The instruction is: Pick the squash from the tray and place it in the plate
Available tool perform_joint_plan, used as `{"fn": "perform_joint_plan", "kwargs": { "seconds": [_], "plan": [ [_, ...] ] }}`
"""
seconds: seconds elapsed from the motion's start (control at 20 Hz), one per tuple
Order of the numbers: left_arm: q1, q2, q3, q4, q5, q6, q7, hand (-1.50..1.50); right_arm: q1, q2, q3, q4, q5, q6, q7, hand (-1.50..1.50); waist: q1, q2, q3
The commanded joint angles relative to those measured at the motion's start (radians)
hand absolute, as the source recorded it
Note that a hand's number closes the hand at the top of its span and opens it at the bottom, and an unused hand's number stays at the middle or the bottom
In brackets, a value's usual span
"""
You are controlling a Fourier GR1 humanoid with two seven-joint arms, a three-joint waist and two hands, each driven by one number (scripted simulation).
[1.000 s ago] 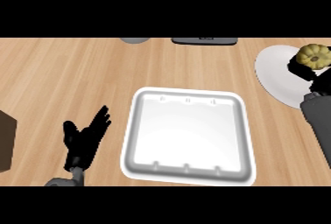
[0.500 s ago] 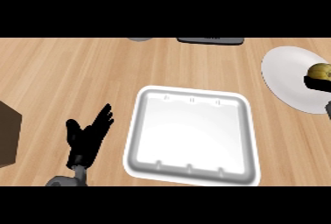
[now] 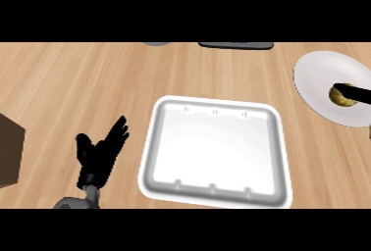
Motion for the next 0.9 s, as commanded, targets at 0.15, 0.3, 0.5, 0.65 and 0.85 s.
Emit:
{"fn": "perform_joint_plan", "kwargs": {
  "seconds": [0.15,0.3,0.5,0.65,0.85],
  "plan": [
    [0.014,0.005,0.009,0.003,0.003,-0.005,-0.007,0.0,0.025,0.016,-0.199,-0.006,-0.186,0.042,-0.258,-1.5,-0.013,-0.006,-0.003],
    [0.024,-0.008,0.009,0.003,0.002,0.006,-0.007,0.0,0.078,-0.012,-0.274,0.019,-0.258,0.15,-0.353,-1.5,-0.029,-0.012,-0.004],
    [-0.012,-0.004,0.03,0.012,-0.004,0.022,0.01,0.0,0.082,-0.061,-0.291,0.087,-0.287,0.347,-0.4,-1.5,-0.035,-0.017,-0.007],
    [-0.025,-0.026,0.003,-0.022,-0.031,0.064,0.073,0.0,0.13,-0.076,-0.301,0.111,-0.309,0.486,-0.446,-1.5,-0.046,-0.023,-0.007],
    [0.03,0.012,0.035,0.003,-0.002,-0.007,0.013,0.0,0.226,-0.093,-0.284,0.138,-0.303,0.6,-0.517,-1.5,-0.056,-0.029,-0.01]
  ]
}}
